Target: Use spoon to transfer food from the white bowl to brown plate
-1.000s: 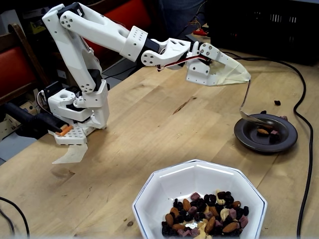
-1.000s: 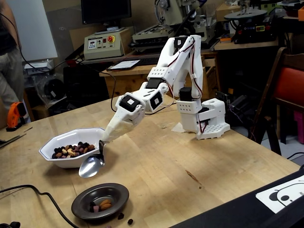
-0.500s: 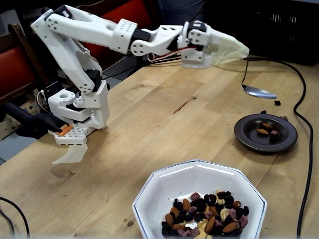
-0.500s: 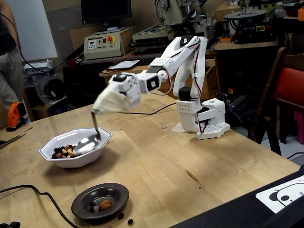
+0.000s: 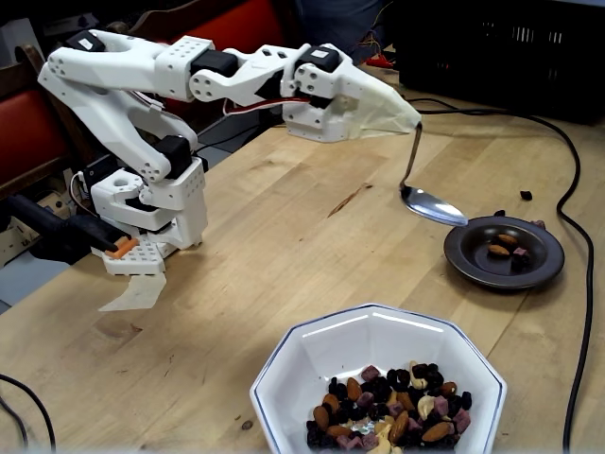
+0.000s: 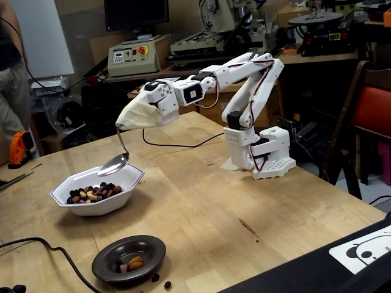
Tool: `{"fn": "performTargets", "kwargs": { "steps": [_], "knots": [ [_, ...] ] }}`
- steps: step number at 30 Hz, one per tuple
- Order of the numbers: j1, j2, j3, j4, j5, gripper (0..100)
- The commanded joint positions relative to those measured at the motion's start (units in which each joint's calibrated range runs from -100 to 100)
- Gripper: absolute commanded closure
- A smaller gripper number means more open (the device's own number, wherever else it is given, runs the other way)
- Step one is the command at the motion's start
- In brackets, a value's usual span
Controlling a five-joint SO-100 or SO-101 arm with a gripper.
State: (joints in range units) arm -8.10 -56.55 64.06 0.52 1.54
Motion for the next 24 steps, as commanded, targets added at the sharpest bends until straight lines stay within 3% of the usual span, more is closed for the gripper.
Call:
{"fn": "performTargets", "kwargs": {
  "steps": [1, 24],
  "knots": [
    [2.1, -6.57, 0.1, 1.77, -2.83, 97],
    [4.55, -32.58, 11.69, 16.32, -4.0, 97]
  ]
}}
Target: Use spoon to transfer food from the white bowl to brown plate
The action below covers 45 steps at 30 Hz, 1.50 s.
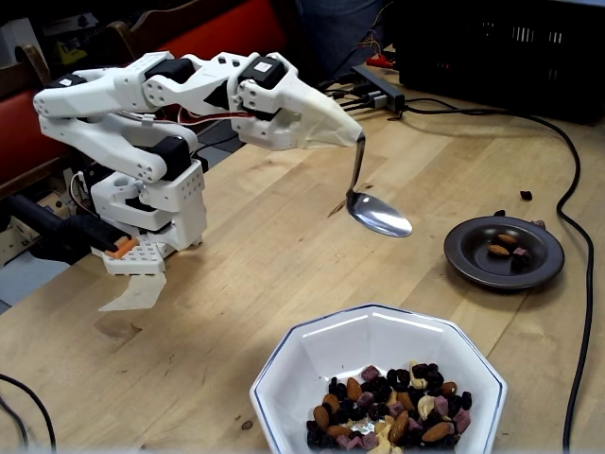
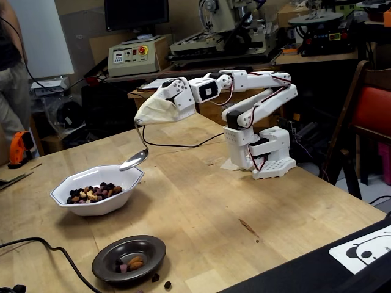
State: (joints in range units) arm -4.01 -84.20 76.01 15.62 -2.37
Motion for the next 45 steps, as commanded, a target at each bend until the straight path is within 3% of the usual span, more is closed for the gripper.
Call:
{"fn": "performTargets", "kwargs": {
  "steps": [1, 14, 27, 39, 45],
  "knots": [
    [0.53, -7.07, 0.27, 1.93, -0.1, 97],
    [9.64, -13.58, 4.43, 4.46, -0.34, 97],
    [10.09, -13.58, 12.04, 3.51, -0.49, 97],
    [10.01, -13.32, 19.03, -13.88, -0.29, 97],
    [9.94, -13.32, 22.66, -17.51, -0.49, 97]
  ]
}}
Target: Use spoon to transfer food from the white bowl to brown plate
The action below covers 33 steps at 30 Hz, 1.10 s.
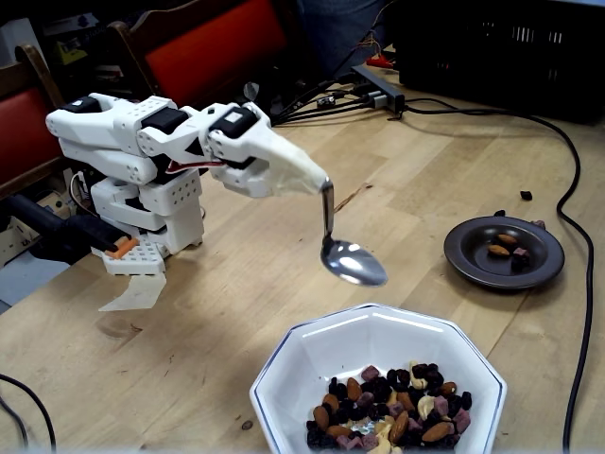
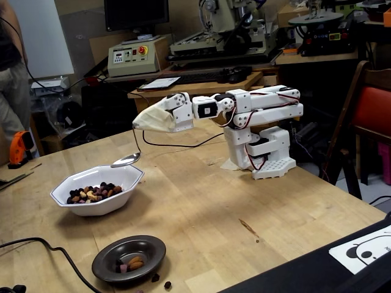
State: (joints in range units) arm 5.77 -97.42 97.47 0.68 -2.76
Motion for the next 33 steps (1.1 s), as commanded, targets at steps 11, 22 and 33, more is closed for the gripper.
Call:
{"fn": "performTargets", "kwargs": {
  "steps": [11, 22, 33],
  "knots": [
    [-2.73, -0.01, 1.2, -3.29, -0.15, 97],
    [-11.84, -0.18, 1.29, -3.37, 0.24, 98],
    [-11.84, -0.27, 1.29, -2.97, 0.24, 98]
  ]
}}
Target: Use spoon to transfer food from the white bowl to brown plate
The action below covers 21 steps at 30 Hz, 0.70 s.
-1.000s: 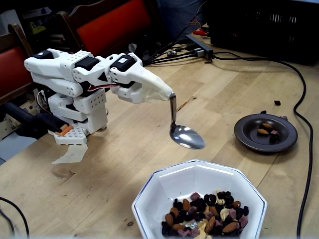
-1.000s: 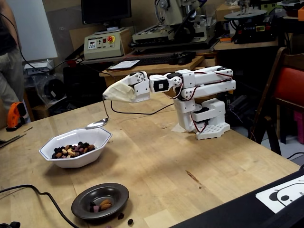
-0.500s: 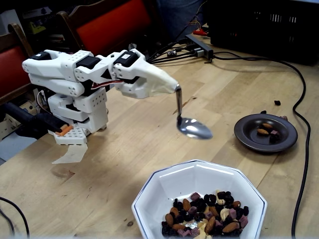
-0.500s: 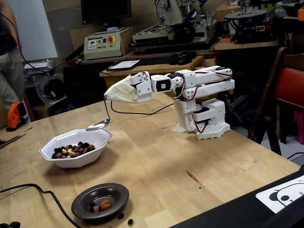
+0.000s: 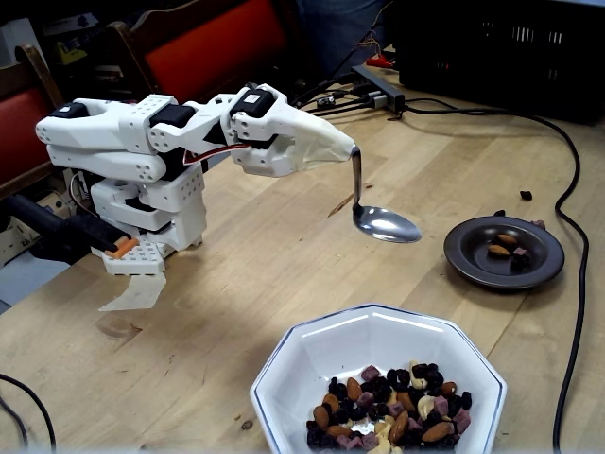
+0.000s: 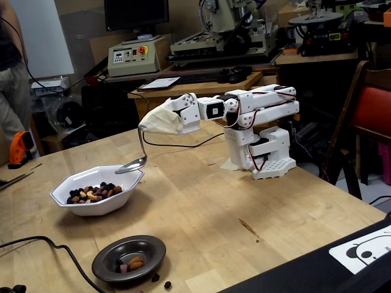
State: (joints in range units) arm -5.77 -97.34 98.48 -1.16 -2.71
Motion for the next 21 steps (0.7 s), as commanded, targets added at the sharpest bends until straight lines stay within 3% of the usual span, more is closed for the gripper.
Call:
{"fn": "performTargets", "kwargs": {
  "steps": [1, 21],
  "knots": [
    [-0.31, -0.44, 0.28, -0.97, 0.2, 98],
    [-0.46, -0.09, 0.28, -0.89, 0.2, 98]
  ]
}}
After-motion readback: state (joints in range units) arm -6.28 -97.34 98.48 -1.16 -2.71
